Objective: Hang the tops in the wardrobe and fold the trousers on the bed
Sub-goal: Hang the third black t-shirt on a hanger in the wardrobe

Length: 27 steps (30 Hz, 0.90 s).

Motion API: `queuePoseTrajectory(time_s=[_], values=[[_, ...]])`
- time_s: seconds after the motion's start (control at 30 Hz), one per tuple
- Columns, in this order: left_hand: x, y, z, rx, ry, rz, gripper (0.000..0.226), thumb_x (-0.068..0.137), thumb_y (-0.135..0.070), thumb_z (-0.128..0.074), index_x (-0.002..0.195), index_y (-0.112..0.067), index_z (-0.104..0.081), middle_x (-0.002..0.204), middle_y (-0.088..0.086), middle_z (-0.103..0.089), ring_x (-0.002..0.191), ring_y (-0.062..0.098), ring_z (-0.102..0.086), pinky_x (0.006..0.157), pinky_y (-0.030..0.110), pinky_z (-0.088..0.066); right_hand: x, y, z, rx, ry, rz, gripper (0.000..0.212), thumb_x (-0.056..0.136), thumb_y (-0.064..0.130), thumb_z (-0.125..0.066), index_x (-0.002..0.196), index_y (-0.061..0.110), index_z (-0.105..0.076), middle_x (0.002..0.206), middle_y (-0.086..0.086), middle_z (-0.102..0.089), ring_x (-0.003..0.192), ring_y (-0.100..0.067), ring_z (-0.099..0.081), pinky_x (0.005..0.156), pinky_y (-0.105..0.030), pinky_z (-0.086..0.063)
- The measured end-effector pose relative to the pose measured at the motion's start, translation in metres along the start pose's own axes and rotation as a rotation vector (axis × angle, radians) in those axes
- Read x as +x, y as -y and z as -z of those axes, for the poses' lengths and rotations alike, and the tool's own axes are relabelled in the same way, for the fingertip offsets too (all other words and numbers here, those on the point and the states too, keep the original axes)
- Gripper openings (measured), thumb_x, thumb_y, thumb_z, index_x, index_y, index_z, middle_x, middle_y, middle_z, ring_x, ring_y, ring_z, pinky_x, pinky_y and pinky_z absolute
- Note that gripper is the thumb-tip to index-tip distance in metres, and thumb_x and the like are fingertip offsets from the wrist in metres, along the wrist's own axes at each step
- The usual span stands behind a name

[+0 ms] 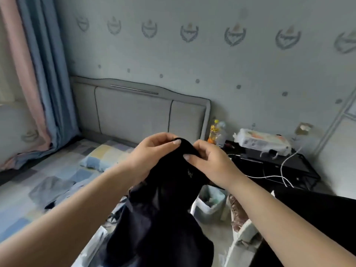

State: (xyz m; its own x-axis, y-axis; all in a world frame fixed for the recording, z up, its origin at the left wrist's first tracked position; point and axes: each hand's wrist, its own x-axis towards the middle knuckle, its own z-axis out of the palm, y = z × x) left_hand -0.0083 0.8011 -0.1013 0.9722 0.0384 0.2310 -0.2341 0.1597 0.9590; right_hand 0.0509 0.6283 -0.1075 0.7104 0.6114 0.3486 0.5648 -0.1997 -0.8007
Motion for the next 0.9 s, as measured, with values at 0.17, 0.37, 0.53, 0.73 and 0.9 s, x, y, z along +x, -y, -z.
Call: queuePoseTrajectory(time_s=[0.17,0.37,0.53,0.73,0.9], values=[[0.031,0.023,-0.098,0.068,0.330,-0.003,0.011,0.071,-0.020,-0.074,0.081,-0.024,-0.070,0.078,-0.003,-0.069,0.071,0.009,-0.065,0.066,0.019,-0.053,-0.071,-0.016,0.092,-0.130,-0.169,-0.042,0.010,0.089,0.027,-0.065,0.083,0.021,-0.058,0.065,0.010,-0.059,0.061,-0.001,-0.051,0.061,-0.018,-0.042],[0.059,0.047,-0.222,0.226,0.583,-0.043,0.018,0.087,-0.009,-0.063,0.087,-0.025,-0.070,0.088,-0.007,-0.071,0.083,0.006,-0.065,0.075,0.018,-0.051,-0.162,-0.024,0.205,-0.145,-0.368,-0.150,0.008,0.087,0.027,-0.067,0.090,0.020,-0.064,0.087,0.001,-0.072,0.080,-0.010,-0.067,0.079,-0.027,-0.052],[0.078,0.059,-0.316,0.629,0.735,-0.307,0.031,0.095,-0.008,-0.054,0.086,-0.037,-0.059,0.075,-0.027,-0.062,0.070,-0.009,-0.055,0.068,0.007,-0.039,-0.235,-0.028,0.282,-0.241,-0.442,-0.225,0.007,0.086,0.024,-0.068,0.082,0.029,-0.064,0.079,0.012,-0.072,0.073,0.002,-0.066,0.069,-0.010,-0.047],[0.097,0.063,-0.423,0.684,0.881,-0.550,0.009,0.091,-0.031,-0.060,0.085,-0.038,-0.060,0.079,-0.022,-0.061,0.071,-0.003,-0.056,0.066,0.012,-0.042,-0.321,-0.017,0.362,-0.358,-0.611,-0.351,0.007,0.085,0.032,-0.068,0.080,0.030,-0.063,0.080,0.007,-0.073,0.074,-0.009,-0.068,0.078,-0.024,-0.051],[0.122,0.067,-0.506,0.584,0.964,-0.597,0.030,0.074,-0.059,-0.054,0.067,-0.030,-0.059,0.056,-0.010,-0.052,0.055,0.000,-0.049,0.055,0.014,-0.039,-0.371,-0.009,0.416,-0.378,-0.800,-0.424,0.008,0.085,0.031,-0.067,0.081,0.026,-0.063,0.078,0.006,-0.072,0.069,-0.005,-0.063,0.075,-0.029,-0.049]])
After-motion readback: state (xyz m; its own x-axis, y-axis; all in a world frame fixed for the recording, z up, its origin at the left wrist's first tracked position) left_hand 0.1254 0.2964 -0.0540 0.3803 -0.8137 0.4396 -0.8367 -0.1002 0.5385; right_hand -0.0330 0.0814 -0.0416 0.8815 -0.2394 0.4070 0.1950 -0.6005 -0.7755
